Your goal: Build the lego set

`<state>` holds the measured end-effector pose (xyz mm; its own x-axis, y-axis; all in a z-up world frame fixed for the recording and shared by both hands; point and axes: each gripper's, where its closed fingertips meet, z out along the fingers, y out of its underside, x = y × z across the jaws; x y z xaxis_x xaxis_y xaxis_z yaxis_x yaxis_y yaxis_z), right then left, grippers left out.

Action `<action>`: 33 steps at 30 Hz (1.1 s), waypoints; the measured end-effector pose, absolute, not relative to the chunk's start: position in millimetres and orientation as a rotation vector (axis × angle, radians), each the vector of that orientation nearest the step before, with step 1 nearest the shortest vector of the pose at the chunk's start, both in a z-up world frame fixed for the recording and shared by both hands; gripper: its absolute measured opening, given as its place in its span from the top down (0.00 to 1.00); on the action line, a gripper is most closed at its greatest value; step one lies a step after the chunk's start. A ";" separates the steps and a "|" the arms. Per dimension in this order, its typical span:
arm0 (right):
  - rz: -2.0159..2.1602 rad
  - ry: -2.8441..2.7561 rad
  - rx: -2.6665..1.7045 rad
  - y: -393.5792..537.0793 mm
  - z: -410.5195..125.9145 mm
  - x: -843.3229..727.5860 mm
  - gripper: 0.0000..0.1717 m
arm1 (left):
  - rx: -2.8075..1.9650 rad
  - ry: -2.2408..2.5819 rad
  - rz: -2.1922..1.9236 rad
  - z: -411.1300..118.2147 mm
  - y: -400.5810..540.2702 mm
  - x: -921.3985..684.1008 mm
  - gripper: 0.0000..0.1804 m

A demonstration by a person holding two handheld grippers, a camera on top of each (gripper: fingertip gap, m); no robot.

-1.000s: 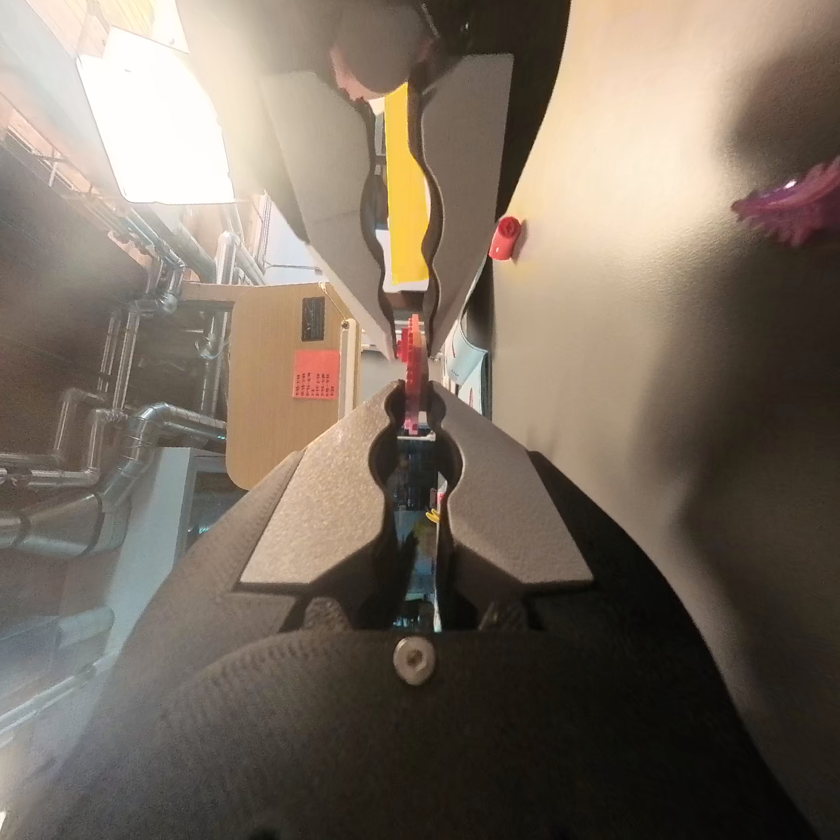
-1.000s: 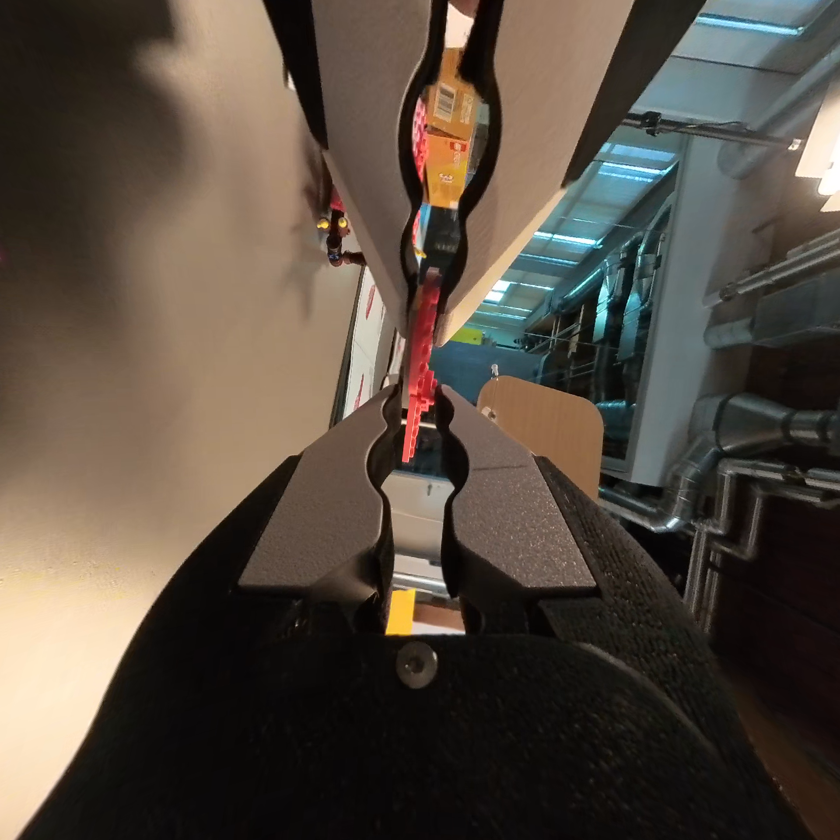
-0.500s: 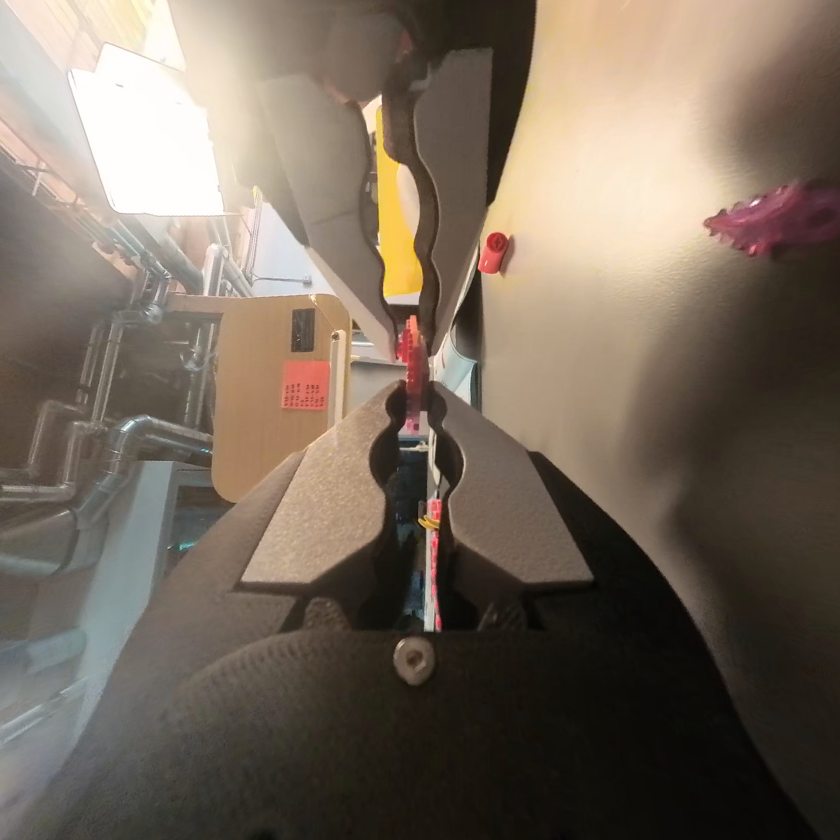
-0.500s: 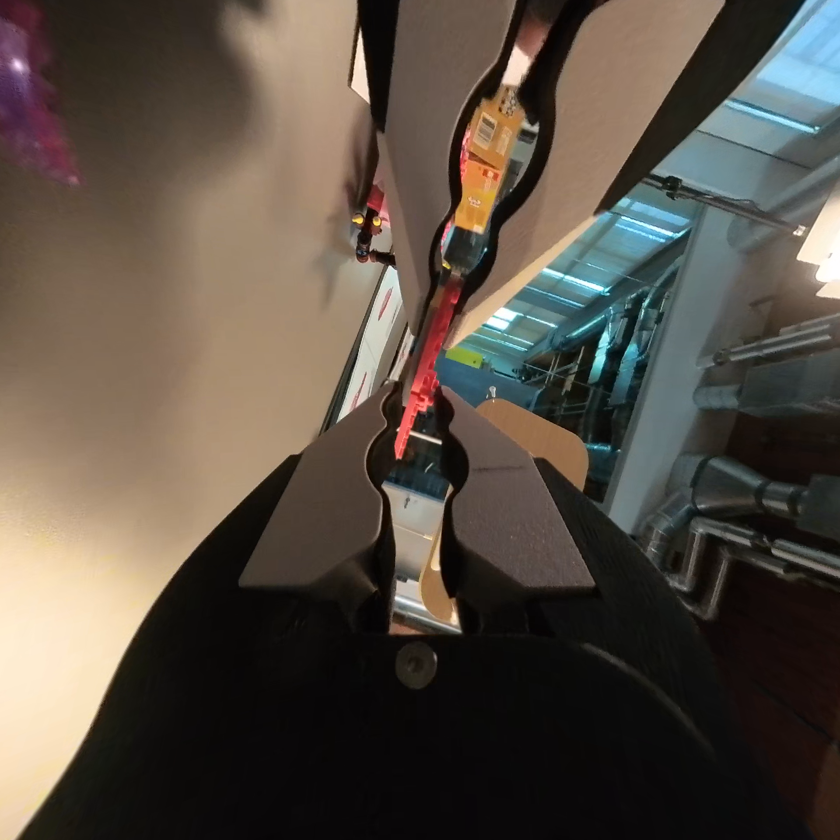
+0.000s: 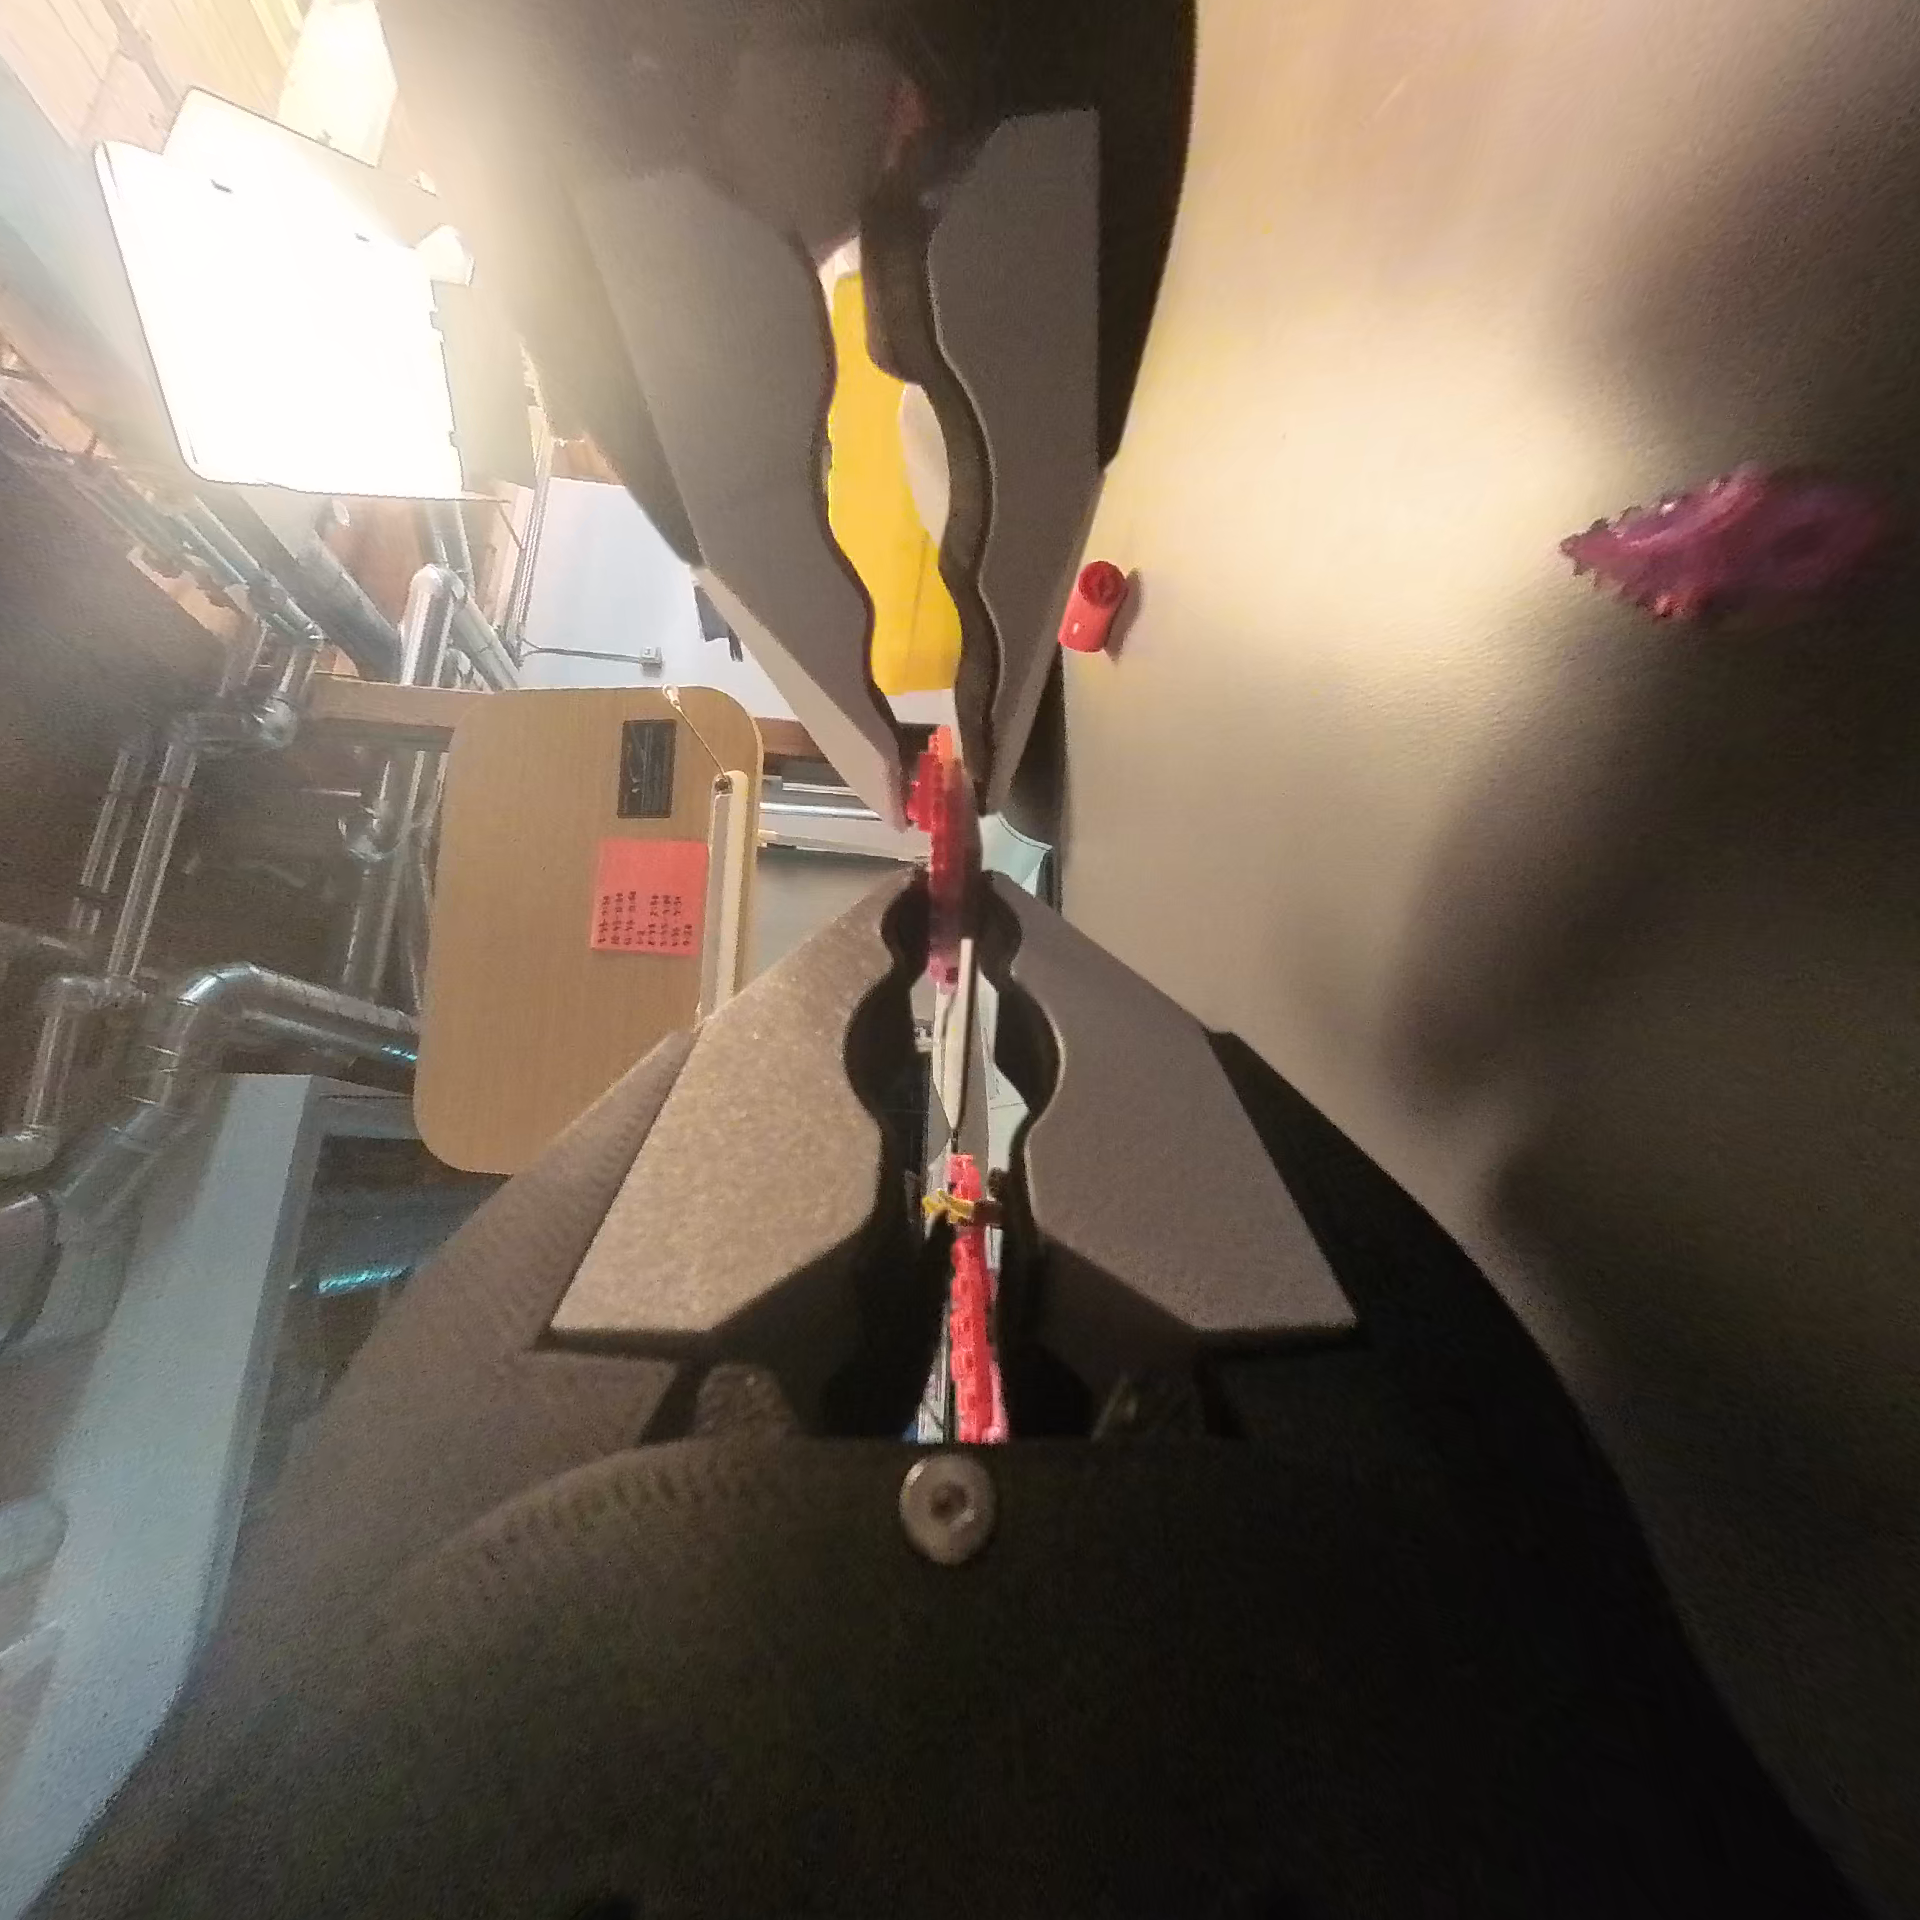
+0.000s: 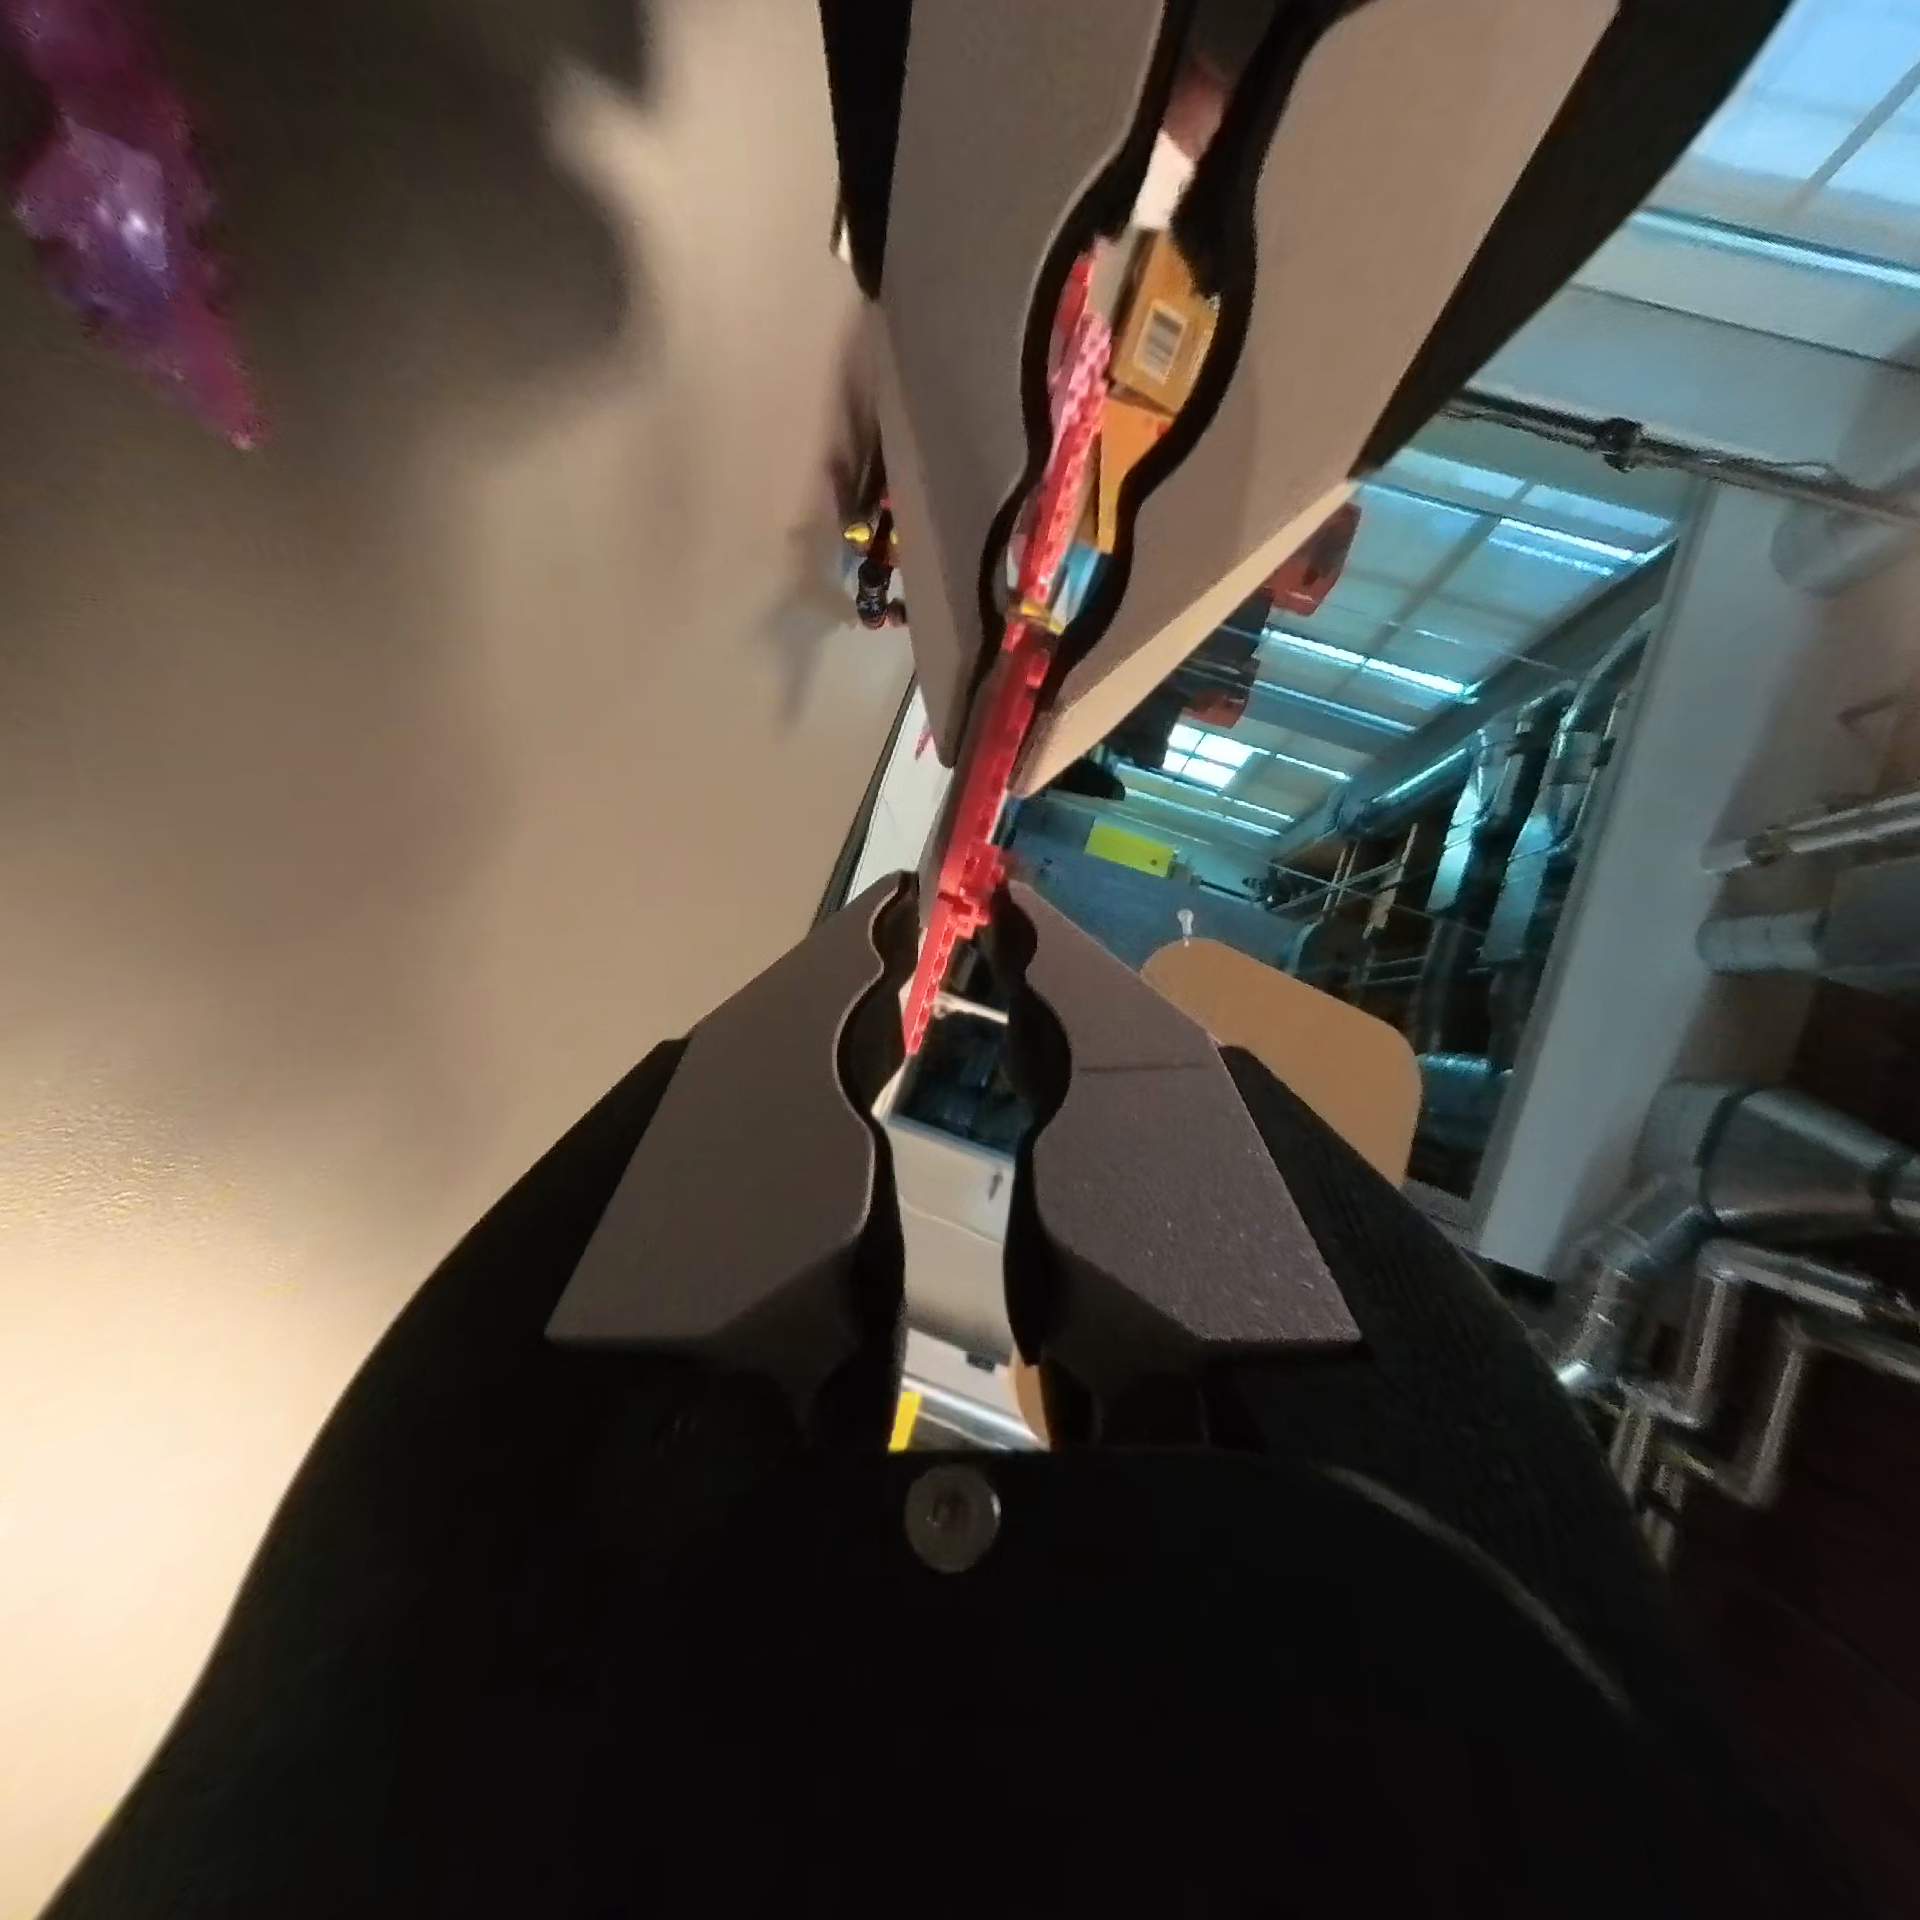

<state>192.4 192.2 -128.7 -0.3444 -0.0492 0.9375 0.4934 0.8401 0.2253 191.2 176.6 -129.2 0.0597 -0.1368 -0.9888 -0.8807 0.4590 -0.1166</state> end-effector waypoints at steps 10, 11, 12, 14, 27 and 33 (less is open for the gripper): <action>-0.624 -1.885 -0.305 193.4 -129.5 190.9 0.93 | -0.978 1.415 0.714 -129.3 178.5 189.3 0.96; -0.620 -1.883 -0.310 193.3 -129.2 190.8 0.93 | -0.979 1.412 0.711 -128.9 178.4 189.2 0.96; -0.620 -1.880 -0.313 193.3 -128.9 190.7 0.92 | -0.977 1.412 0.712 -128.7 178.5 189.1 0.96; -0.623 -1.877 -0.322 193.5 -129.1 190.6 0.92 | -0.977 1.413 0.714 -129.2 178.8 188.9 0.96; -0.648 -1.864 -0.382 194.6 -128.0 190.3 0.93 | -0.979 1.409 0.716 -128.6 179.6 187.4 0.97; -0.630 -1.890 -0.397 193.1 -127.0 191.9 0.94 | -0.983 1.408 0.700 -128.3 178.4 187.7 0.96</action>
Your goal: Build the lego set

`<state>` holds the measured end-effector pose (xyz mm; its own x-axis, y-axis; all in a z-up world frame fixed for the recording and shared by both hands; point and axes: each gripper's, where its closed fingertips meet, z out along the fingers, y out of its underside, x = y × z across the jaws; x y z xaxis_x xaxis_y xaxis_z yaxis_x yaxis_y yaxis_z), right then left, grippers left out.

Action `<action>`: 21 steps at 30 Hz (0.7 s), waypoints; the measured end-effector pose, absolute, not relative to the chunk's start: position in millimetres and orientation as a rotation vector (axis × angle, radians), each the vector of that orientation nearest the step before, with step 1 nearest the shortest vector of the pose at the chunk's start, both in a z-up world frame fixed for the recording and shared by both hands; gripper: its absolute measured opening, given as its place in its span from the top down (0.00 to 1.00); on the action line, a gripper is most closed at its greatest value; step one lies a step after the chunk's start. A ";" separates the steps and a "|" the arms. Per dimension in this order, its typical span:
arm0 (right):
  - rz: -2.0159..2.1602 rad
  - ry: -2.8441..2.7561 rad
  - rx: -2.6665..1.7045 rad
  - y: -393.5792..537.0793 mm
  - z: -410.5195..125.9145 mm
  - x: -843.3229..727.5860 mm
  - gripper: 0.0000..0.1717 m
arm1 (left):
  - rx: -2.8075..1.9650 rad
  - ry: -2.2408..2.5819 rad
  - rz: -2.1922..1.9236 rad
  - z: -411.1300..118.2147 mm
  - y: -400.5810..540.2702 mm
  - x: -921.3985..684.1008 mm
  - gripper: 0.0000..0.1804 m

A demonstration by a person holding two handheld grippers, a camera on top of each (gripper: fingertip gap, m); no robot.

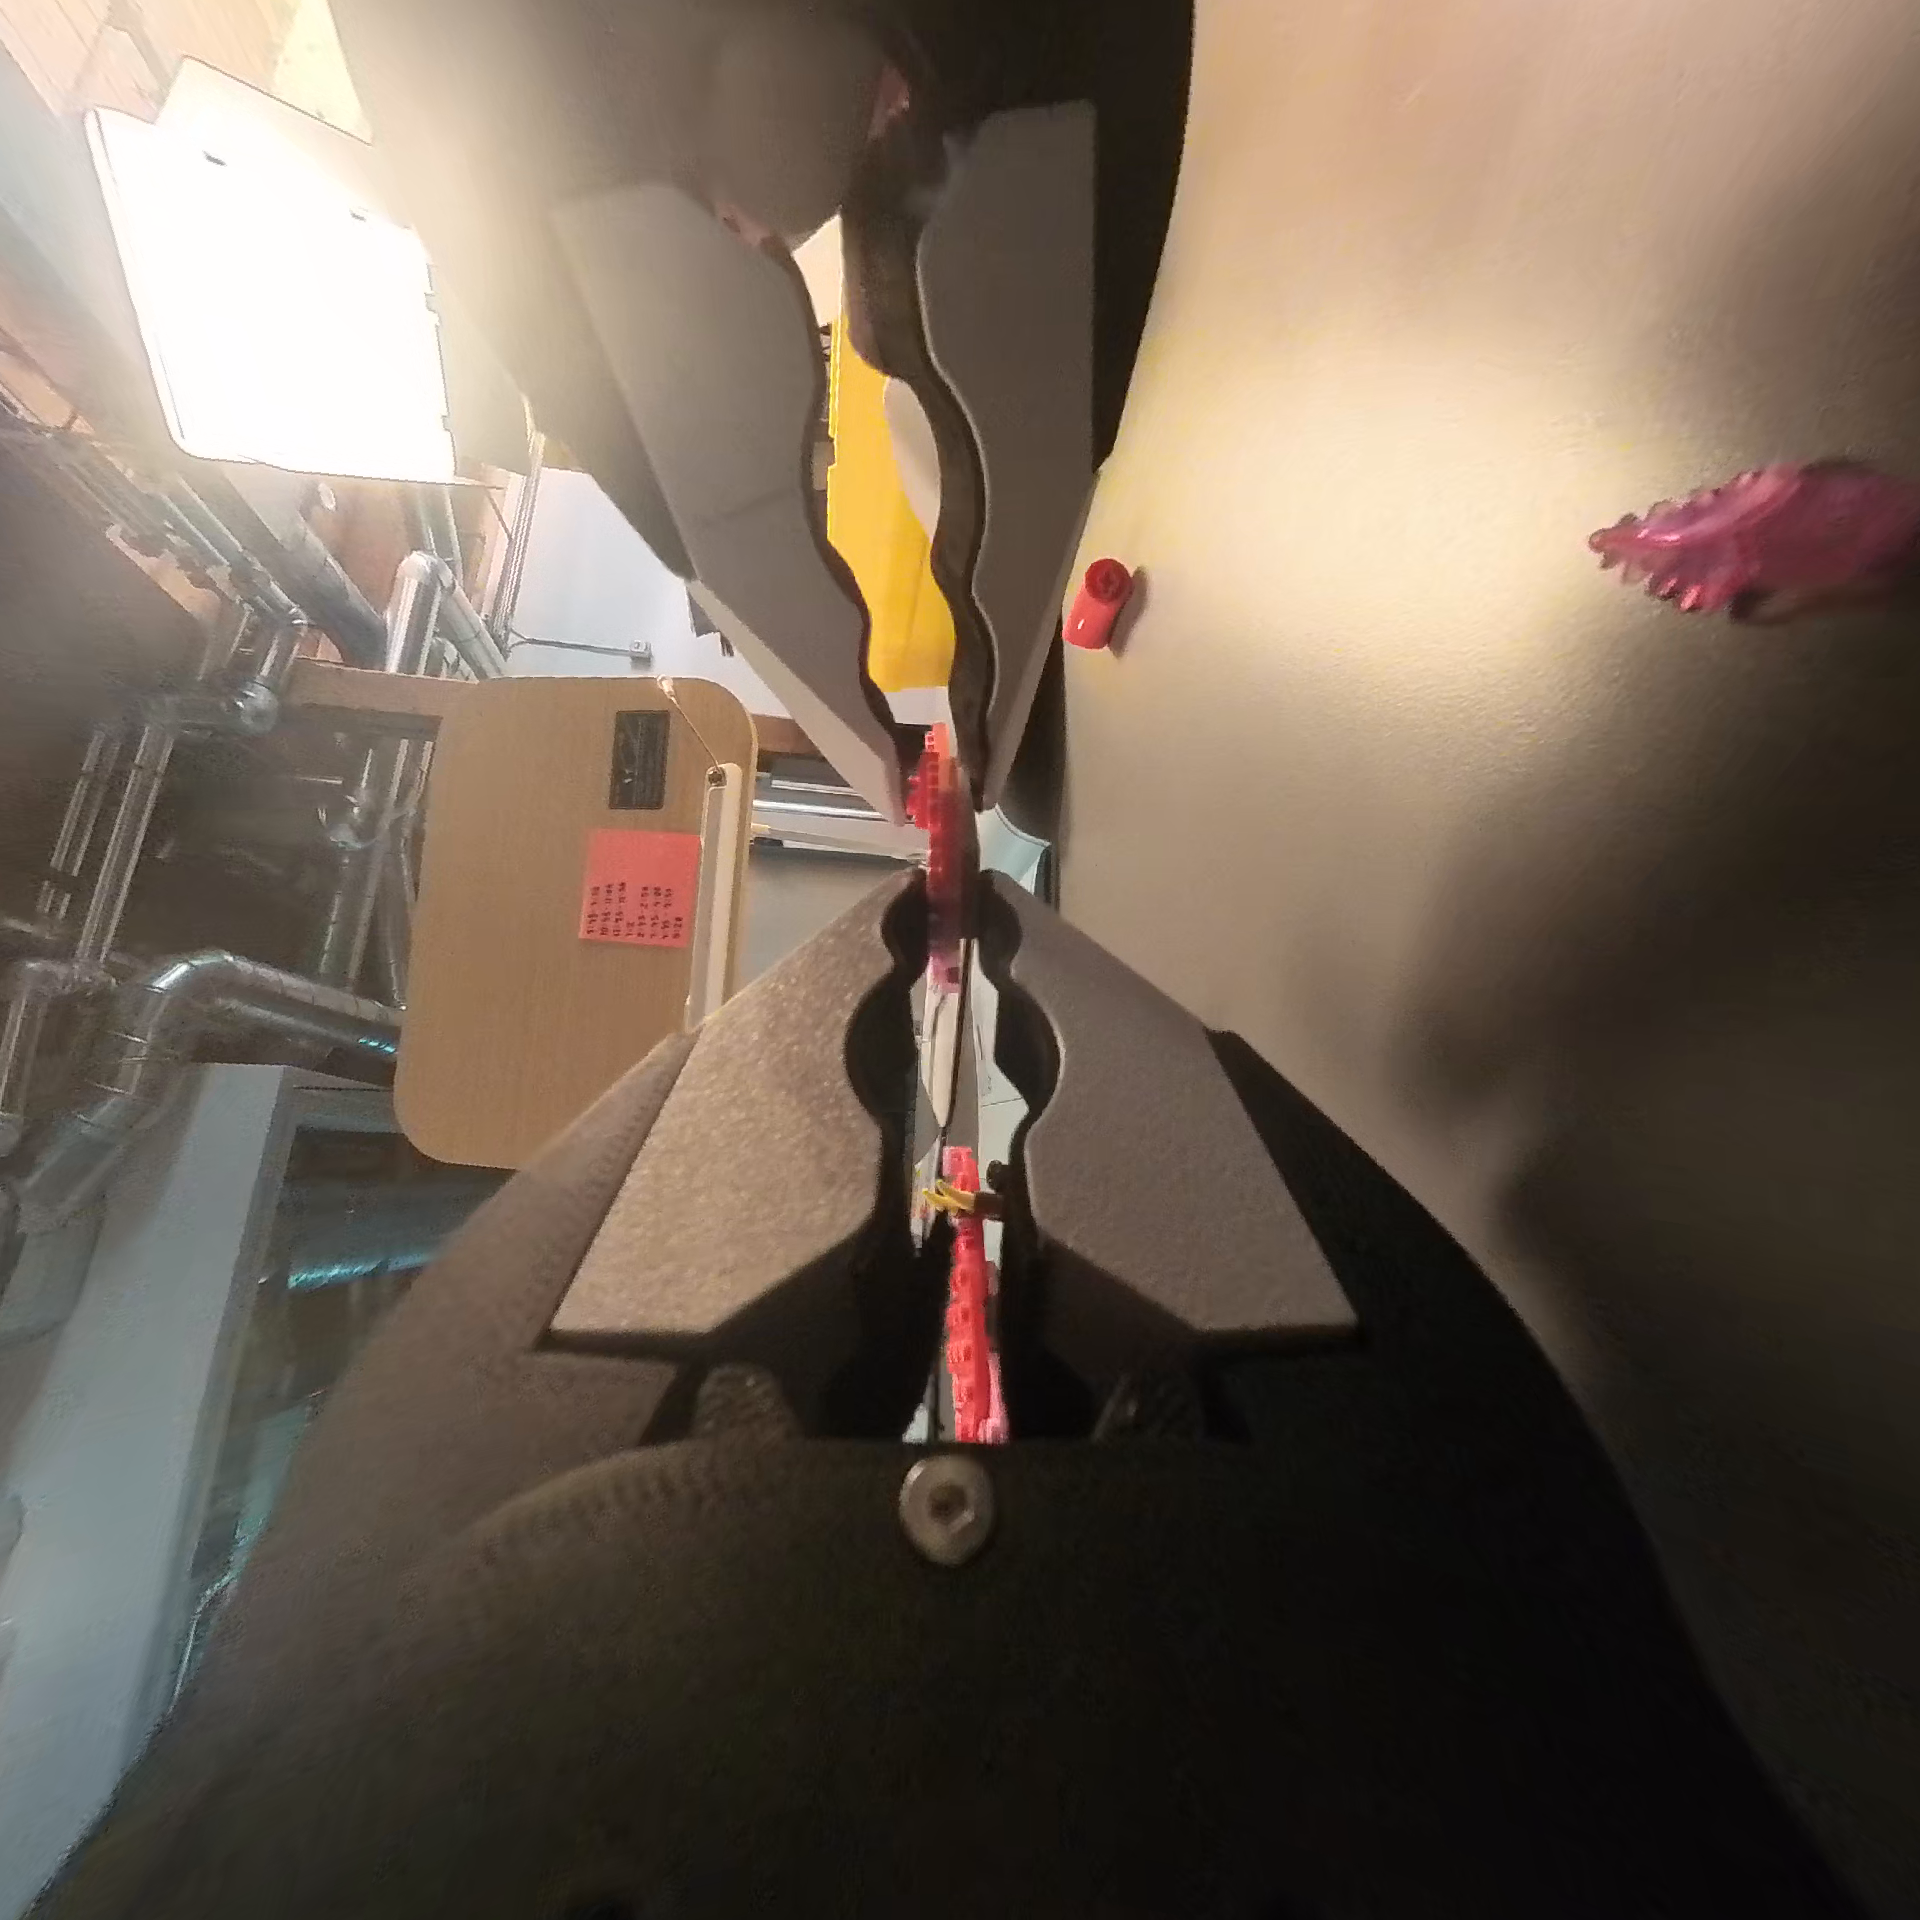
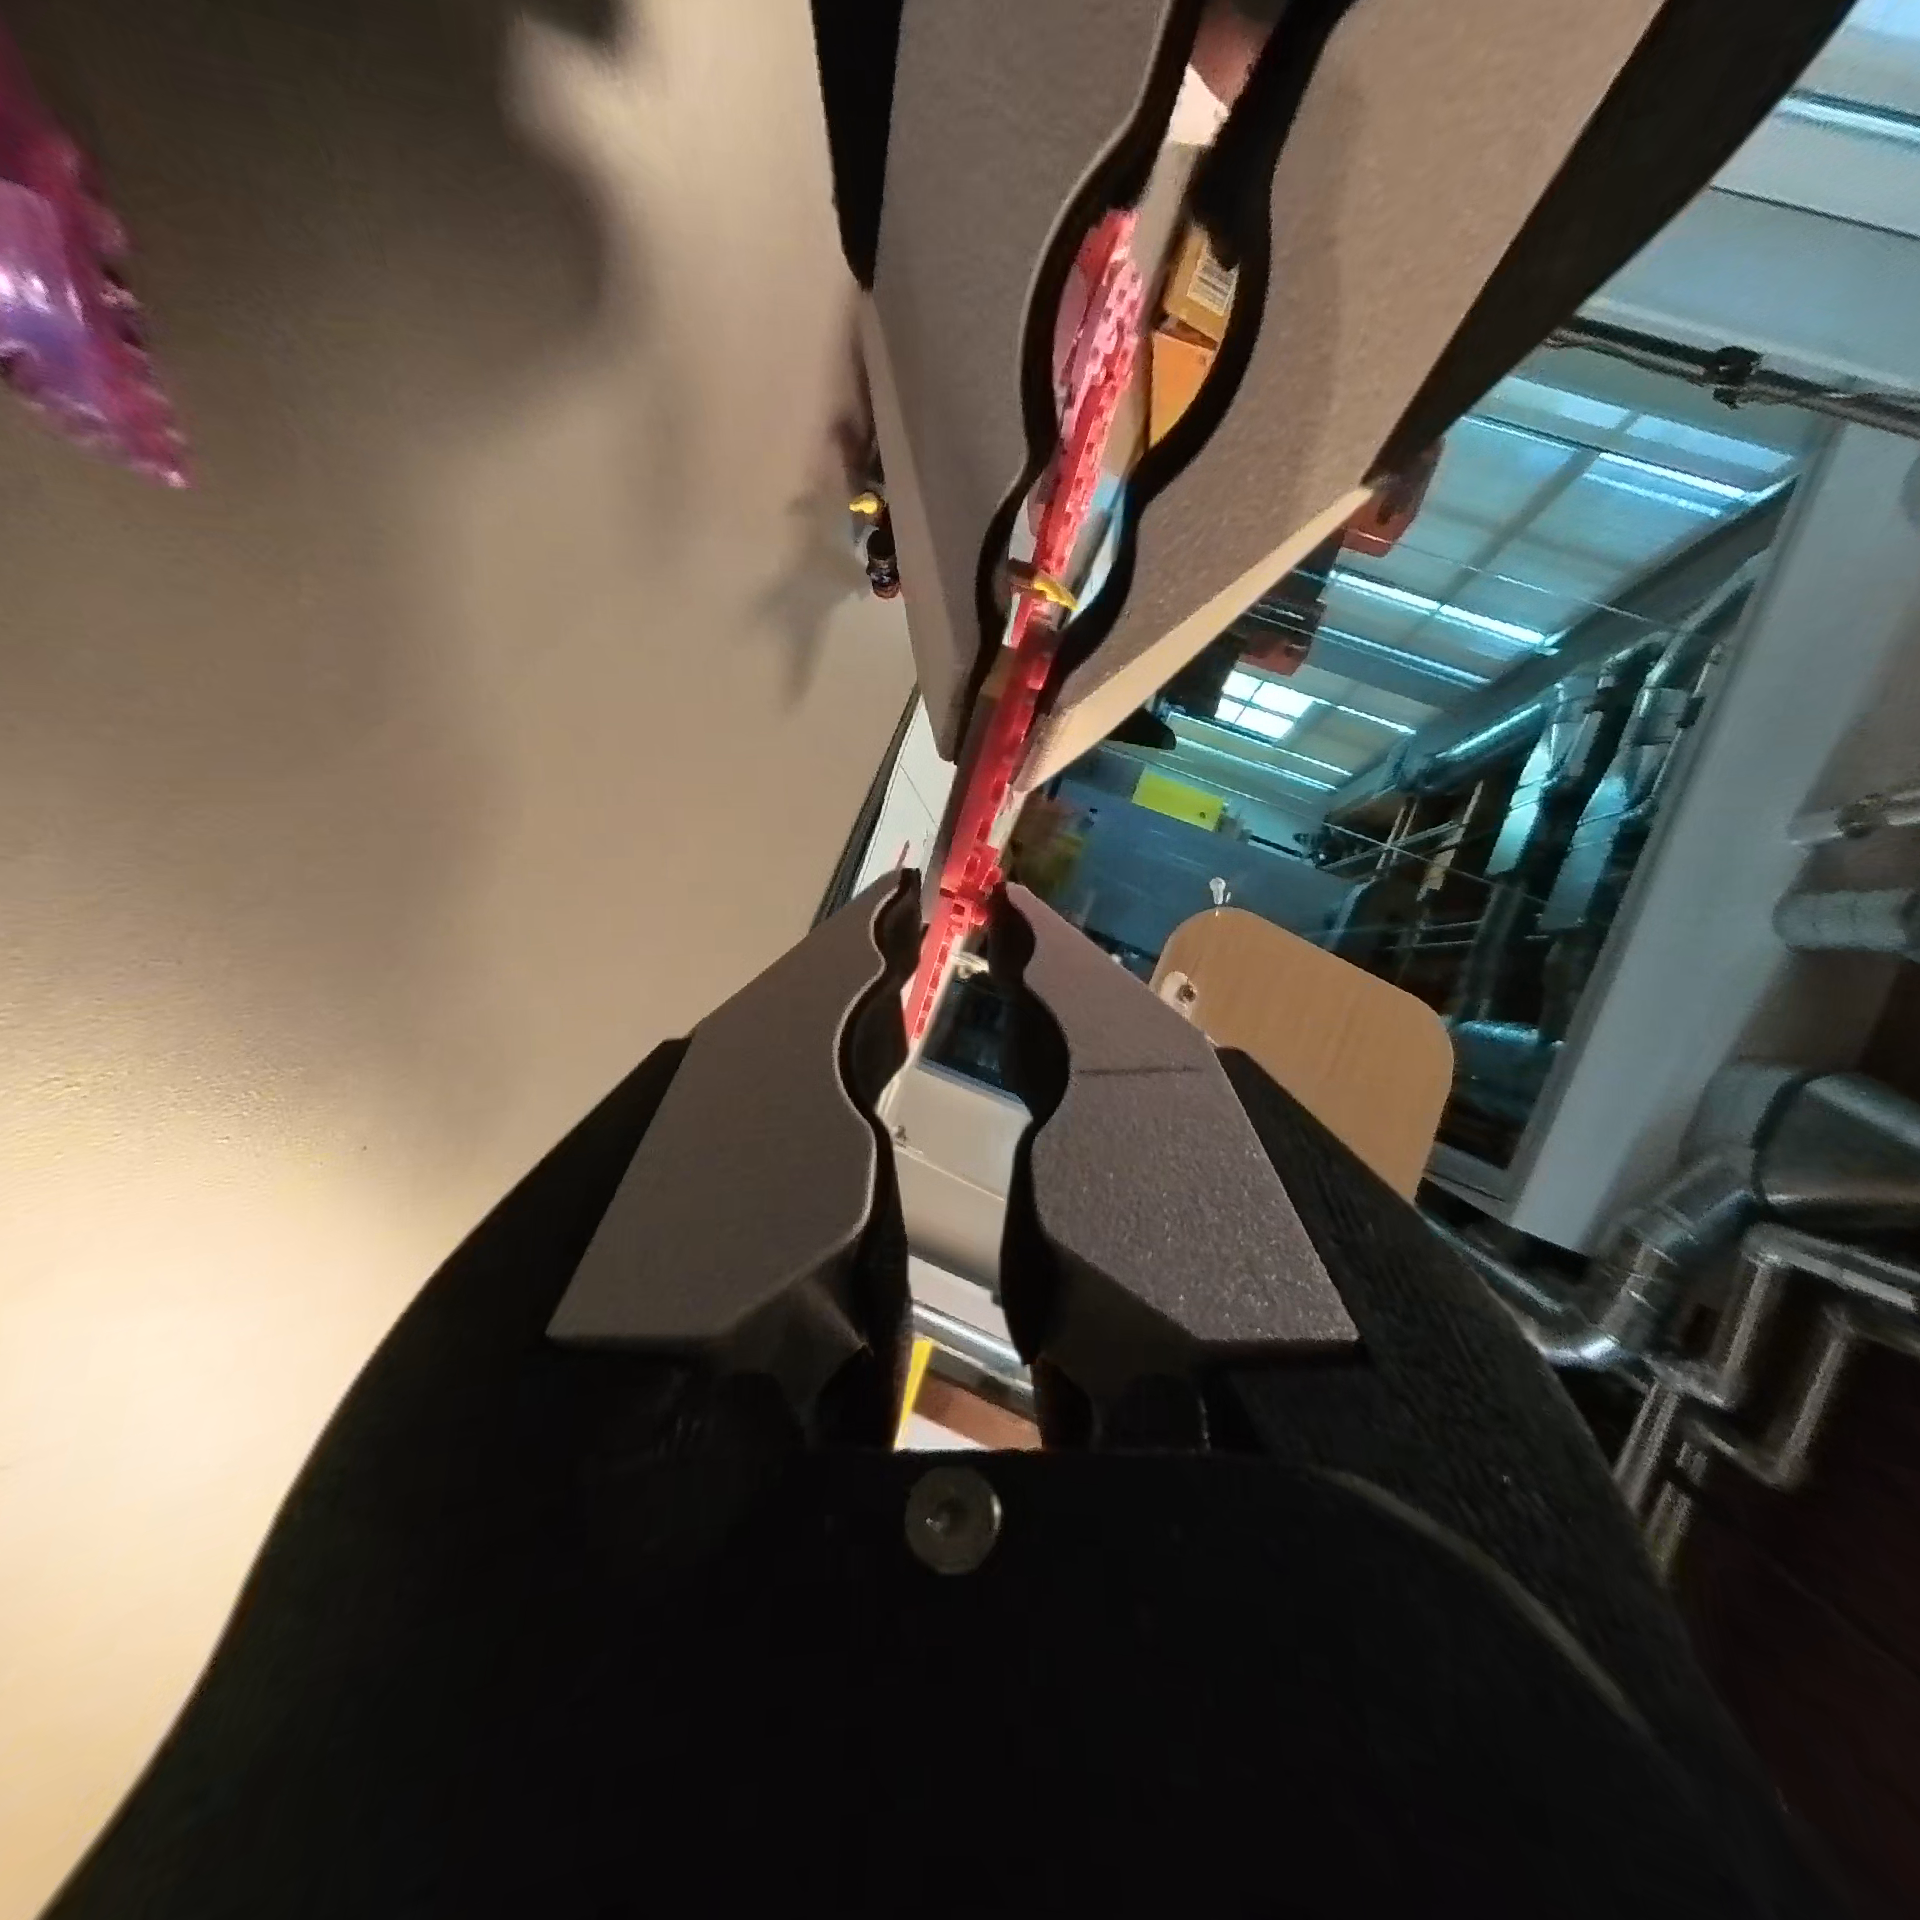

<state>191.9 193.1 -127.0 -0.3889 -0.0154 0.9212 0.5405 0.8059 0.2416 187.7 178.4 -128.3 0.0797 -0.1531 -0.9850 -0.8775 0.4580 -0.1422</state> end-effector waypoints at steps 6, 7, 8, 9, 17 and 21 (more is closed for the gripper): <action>-0.606 -1.875 -0.425 194.1 -129.2 190.6 0.94 | -0.987 1.413 0.711 -129.9 179.9 186.3 0.96; -0.575 -1.846 -0.451 194.5 -128.1 189.6 0.94 | -0.990 1.404 0.712 -128.5 180.6 185.4 0.96; -0.539 -1.811 -0.476 194.7 -126.2 188.7 0.94 | -0.990 1.397 0.711 -126.9 181.0 184.9 0.96; -0.504 -1.777 -0.502 194.6 -124.5 188.6 0.93 | -0.996 1.401 0.704 -127.8 181.0 185.0 0.97; -0.442 -1.742 -0.591 193.4 -138.0 193.2 0.78 | -1.011 1.406 0.714 -130.2 182.6 183.9 0.96; -0.493 -1.730 -0.542 191.5 -137.4 189.5 0.85 | -1.013 1.423 0.723 -133.0 182.4 184.4 0.97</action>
<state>189.5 191.5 -137.4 -0.1949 0.0960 0.9761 0.5964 0.8017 0.0403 184.4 182.4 -133.0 0.0632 -0.1672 -0.9839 -0.8931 0.4304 -0.1305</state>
